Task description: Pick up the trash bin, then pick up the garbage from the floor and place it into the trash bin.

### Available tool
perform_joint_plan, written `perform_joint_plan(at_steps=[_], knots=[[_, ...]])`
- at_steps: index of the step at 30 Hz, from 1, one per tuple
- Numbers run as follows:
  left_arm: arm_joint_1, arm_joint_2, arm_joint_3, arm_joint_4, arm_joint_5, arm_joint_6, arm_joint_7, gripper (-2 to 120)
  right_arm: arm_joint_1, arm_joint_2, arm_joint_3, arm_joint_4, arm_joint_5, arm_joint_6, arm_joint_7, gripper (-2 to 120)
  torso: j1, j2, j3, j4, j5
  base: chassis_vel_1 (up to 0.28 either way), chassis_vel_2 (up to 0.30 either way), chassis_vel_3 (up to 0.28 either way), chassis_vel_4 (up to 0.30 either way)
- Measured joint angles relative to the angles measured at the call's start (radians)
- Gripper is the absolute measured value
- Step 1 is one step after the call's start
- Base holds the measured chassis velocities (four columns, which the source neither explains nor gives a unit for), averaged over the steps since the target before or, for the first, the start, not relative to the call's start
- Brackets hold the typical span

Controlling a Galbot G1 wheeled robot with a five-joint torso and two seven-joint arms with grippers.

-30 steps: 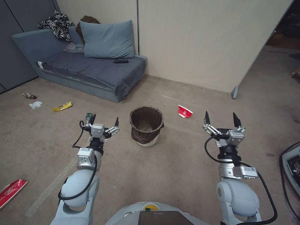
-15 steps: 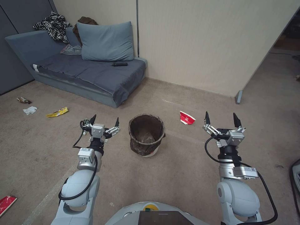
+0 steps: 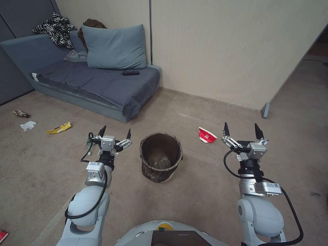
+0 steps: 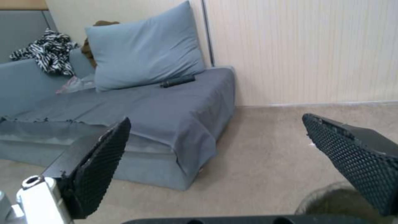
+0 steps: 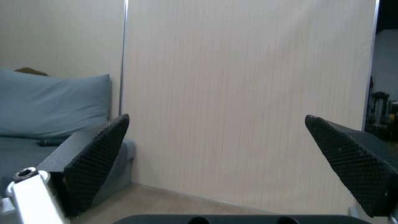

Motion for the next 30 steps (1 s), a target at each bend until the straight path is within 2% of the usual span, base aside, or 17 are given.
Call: perform_joint_plan(at_steps=[13,17,25,27,28,29,30], knots=[[0.016,0.003,0.045,0.0,-0.024,0.032,-0.024,100,0.009,0.0,0.003,-0.008,-0.02,0.026,-0.002,100,0.0,0.0,0.0,0.0001,0.0001,-0.107,0.106,0.115,-0.108],[0.018,0.003,0.047,0.001,-0.024,0.034,-0.024,100,0.016,0.0,0.005,-0.015,-0.031,0.061,-0.013,100,0.0,0.0,0.0,0.0001,0.0001,-0.057,0.064,0.061,-0.063],[0.028,0.005,0.071,0.0,-0.036,0.061,-0.041,100,0.016,0.0,0.002,-0.016,-0.035,0.064,-0.016,100,0.0,0.0,0.0,-0.0001,0.0001,-0.006,0.004,0.005,-0.007],[0.041,0.012,0.093,-0.012,-0.074,0.125,-0.078,100,0.015,0.0,0.003,-0.016,-0.037,0.063,-0.015,100,0.0,0.0,0.0,0.0001,0.0002,0.0,0.0,0.0,0.0],[0.041,0.012,0.093,-0.012,-0.074,0.125,-0.078,100,0.015,0.0,0.003,-0.016,-0.037,0.063,-0.015,100,0.0,0.0,0.0,0.0001,0.0002,0.0,0.0,0.0,0.0],[0.044,0.014,0.106,-0.019,-0.098,0.162,-0.092,100,0.014,0.0,0.003,-0.016,-0.037,0.062,-0.014,100,0.0,0.0,0.0,0.0001,0.0002,0.0,0.0,0.0,0.0],[0.049,0.017,0.124,-0.03,-0.146,0.241,-0.122,100,0.013,0.0,0.003,-0.016,-0.038,0.06,-0.013,100,0.0,0.0,0.0,0.0001,0.0001,0.0,0.0,0.0,0.0]])
